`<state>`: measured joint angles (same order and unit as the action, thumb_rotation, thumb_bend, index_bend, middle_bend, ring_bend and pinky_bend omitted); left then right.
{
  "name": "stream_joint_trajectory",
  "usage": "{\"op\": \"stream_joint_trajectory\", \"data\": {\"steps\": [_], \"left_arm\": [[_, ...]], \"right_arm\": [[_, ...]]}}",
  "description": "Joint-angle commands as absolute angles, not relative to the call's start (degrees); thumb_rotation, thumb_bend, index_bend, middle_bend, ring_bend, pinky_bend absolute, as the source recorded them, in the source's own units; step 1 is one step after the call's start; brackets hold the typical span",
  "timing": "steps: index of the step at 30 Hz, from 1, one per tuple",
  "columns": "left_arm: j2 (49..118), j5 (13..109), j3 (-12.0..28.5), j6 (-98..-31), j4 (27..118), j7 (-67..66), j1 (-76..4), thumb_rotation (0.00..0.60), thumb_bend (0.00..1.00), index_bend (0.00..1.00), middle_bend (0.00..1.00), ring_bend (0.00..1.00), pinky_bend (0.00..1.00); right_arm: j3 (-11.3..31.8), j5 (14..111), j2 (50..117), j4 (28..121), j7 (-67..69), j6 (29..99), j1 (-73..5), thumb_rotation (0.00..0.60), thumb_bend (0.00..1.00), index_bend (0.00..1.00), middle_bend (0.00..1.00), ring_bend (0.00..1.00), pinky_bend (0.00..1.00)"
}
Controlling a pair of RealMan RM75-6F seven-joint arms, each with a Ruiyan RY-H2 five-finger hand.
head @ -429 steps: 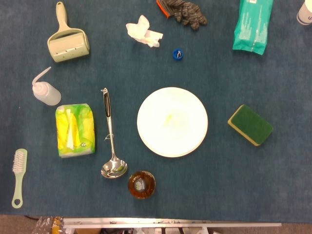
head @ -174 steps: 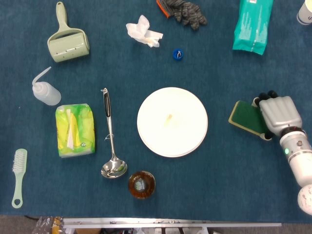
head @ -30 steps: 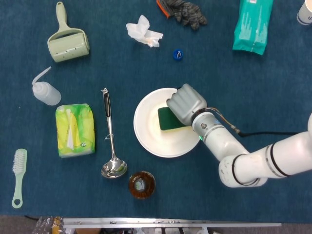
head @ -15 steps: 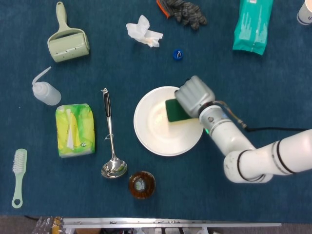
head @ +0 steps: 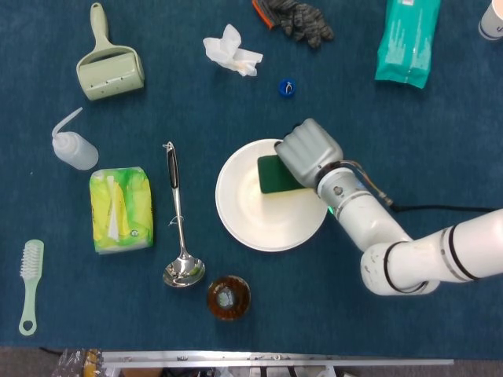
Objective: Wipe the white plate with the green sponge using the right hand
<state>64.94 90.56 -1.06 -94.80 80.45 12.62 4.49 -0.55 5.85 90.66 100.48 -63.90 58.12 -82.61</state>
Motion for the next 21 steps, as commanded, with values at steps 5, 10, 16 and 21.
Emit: {"op": "stream_joint_trajectory", "data": {"steps": [5, 10, 16, 21], "left_arm": [[64.8, 90.1, -1.0, -94.7, 80.3, 13.0, 4.7, 0.6, 0.37, 0.32, 0.26, 0.18, 0.16], [65.0, 90.2, -0.7, -94.4, 80.7, 12.5, 4.3, 0.6, 0.37, 0.32, 0.26, 0.18, 0.16], [65.0, 91.0, -0.7, -93.8, 81.5, 11.6, 3.6, 0.6, 0.37, 0.32, 0.26, 0.18, 0.16], [65.0, 90.9, -0.6, -93.2, 81.9, 11.1, 3.1, 0.6, 0.37, 0.32, 0.26, 0.18, 0.16]], "right_arm": [[-1.5, 7.3, 88.4, 103.0, -62.5, 59.6, -81.0, 0.6, 0.22, 0.51, 0.36, 0.28, 0.5], [-3.5, 11.0, 84.5, 107.4, -59.4, 61.0, -77.8, 0.6, 0.22, 0.51, 0.36, 0.28, 0.5], [-7.2, 16.8, 80.1, 111.5, -54.6, 62.3, -72.4, 0.6, 0.22, 0.51, 0.36, 0.28, 0.49], [-9.8, 21.6, 76.9, 112.8, -50.1, 63.2, -67.7, 0.6, 0.22, 0.51, 0.36, 0.28, 0.49]]}}
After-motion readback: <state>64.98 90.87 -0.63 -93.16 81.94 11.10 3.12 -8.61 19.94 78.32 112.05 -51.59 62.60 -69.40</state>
